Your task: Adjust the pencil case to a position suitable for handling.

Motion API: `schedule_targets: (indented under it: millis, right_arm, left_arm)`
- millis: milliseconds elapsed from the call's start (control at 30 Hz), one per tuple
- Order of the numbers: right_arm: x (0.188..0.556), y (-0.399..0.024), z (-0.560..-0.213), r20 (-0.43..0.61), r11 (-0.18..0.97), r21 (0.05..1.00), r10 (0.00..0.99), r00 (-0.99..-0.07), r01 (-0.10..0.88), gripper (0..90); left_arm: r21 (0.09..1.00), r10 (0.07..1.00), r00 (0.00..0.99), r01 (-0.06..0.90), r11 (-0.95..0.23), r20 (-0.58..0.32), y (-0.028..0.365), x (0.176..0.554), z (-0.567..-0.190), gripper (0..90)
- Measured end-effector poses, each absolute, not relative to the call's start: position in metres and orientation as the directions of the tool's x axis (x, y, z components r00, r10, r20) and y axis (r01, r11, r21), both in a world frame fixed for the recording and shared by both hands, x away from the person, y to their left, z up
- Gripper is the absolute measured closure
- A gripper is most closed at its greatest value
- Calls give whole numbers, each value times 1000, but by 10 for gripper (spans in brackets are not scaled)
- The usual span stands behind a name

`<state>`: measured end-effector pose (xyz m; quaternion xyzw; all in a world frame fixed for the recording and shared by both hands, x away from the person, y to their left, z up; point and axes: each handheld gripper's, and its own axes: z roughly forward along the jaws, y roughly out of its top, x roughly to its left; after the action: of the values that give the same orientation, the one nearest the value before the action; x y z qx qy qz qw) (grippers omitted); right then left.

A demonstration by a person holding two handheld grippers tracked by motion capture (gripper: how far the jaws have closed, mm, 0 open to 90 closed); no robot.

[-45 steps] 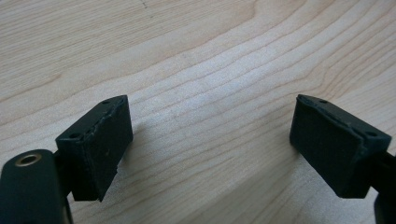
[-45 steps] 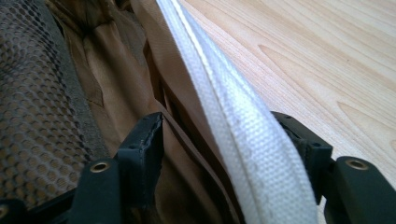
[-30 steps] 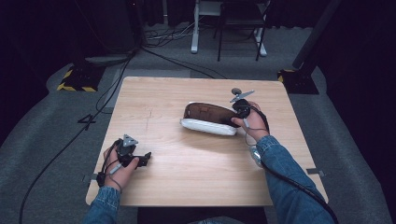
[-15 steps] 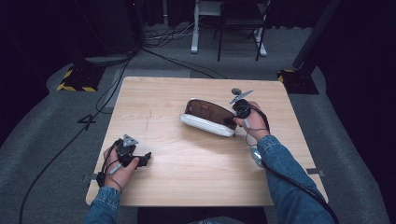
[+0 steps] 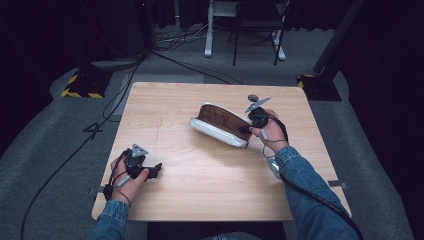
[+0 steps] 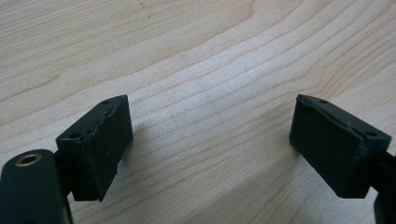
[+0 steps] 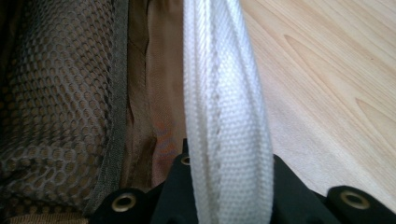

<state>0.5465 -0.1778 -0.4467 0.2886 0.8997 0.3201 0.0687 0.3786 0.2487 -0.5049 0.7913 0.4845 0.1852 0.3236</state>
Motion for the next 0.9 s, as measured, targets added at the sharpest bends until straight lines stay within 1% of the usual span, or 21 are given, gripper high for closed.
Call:
schedule_targets:
  millis: [300, 600, 900]
  right_arm:
    - [532, -182, -435, 73, 618, 645, 536, -841, 449, 878]
    - [501, -188, -414, 42, 644, 653, 495, -868, 399, 878]
    - [476, -194, -403, 47, 646, 665, 466, -884, 375, 878]
  left_arm:
    - [692, 887, 461, 647, -320, -21, 249, 379, -505, 134]
    - [691, 887, 462, 647, -321, -21, 249, 379, -505, 134]
    - [692, 887, 460, 648, -318, -23, 248, 379, -505, 133]
